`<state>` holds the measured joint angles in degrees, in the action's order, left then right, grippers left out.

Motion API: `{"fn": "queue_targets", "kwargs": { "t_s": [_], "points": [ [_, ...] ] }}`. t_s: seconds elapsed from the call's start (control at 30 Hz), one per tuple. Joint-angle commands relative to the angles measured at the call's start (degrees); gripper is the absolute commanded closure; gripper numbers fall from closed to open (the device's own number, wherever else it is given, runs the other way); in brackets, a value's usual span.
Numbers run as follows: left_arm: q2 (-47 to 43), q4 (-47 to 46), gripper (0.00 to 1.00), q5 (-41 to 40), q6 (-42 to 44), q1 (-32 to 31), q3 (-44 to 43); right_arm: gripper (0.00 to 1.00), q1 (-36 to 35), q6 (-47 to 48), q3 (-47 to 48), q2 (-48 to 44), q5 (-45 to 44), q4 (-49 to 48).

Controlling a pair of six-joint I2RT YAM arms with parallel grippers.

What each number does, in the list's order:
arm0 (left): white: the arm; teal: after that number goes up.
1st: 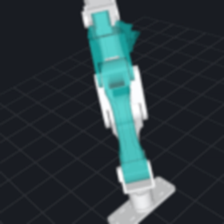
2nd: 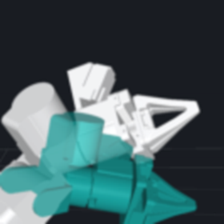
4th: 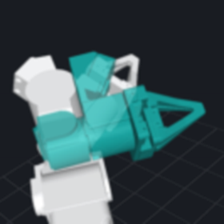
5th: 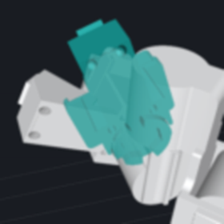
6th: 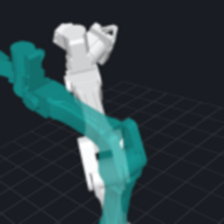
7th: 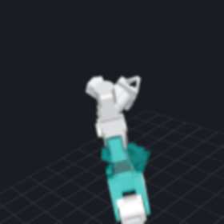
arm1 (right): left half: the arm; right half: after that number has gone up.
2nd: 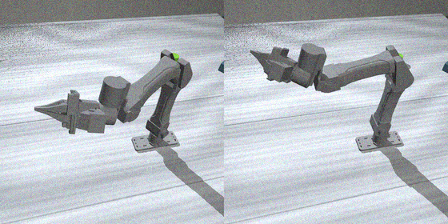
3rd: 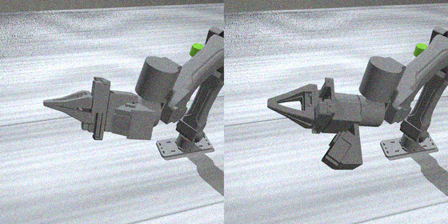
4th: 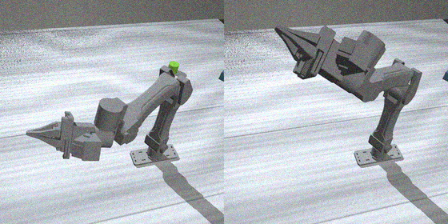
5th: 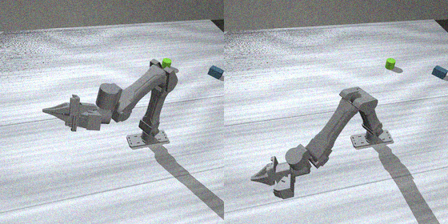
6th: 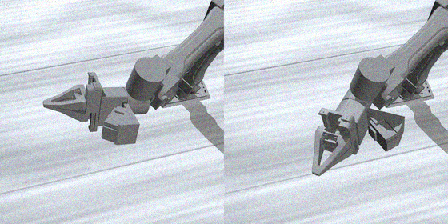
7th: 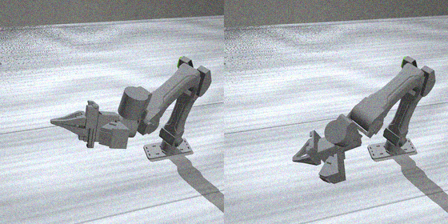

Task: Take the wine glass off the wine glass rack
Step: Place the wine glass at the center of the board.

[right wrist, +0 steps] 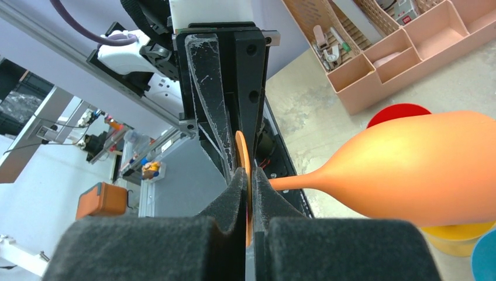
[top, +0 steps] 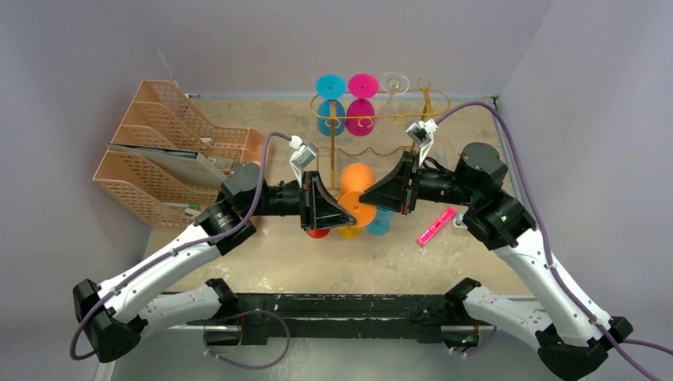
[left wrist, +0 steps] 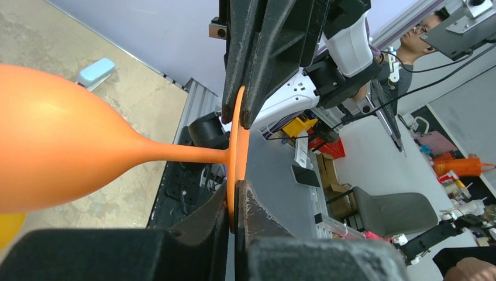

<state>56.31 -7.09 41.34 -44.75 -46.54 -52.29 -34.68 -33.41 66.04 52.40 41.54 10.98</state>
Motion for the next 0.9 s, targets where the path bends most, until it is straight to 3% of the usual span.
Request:
{"fn": "queue_targets", "kwargs": {
  "t_s": [0.0, 0.13, 0.33, 0.4, 0.63, 0.77, 0.87],
  "points": [
    [-0.46, -2.37, 1.00, 1.19, 1.27, -0.24, -1.04, 1.00, -0.22, 0.03, -0.12, -0.74, -0.01, -2.49],
    [-0.49, -1.43, 1.00, 1.10, 2.30, -0.22, -1.36, 0.96, -0.22, 0.71, -0.21, -1.24, -1.91, -1.93],
    [-2.48, 1.44, 1.00, -0.16, 5.47, -0.21, -1.34, 0.56, -0.22, 2.26, -1.88, -4.38, -10.46, -1.25],
    [-3.73, 2.45, 1.00, -1.22, 7.18, -0.21, -1.20, 0.49, -0.24, 2.38, -2.22, -5.16, -11.99, -1.14],
    [-8.54, 5.85, 1.00, -4.98, 13.02, -0.22, -0.05, 0.42, -0.22, 2.97, -3.97, -8.64, -21.94, 0.73],
    [-9.47, 4.79, 1.00, 1.56, 16.89, -0.19, 0.81, 0.37, -0.22, 2.65, -5.53, -10.44, -30.83, 2.28],
    [-9.84, 9.37, 1.00, 0.59, 18.89, -0.19, 0.17, 0.35, -0.22, 1.24, -4.43, -9.63, -38.40, 7.67]
  ]
}}
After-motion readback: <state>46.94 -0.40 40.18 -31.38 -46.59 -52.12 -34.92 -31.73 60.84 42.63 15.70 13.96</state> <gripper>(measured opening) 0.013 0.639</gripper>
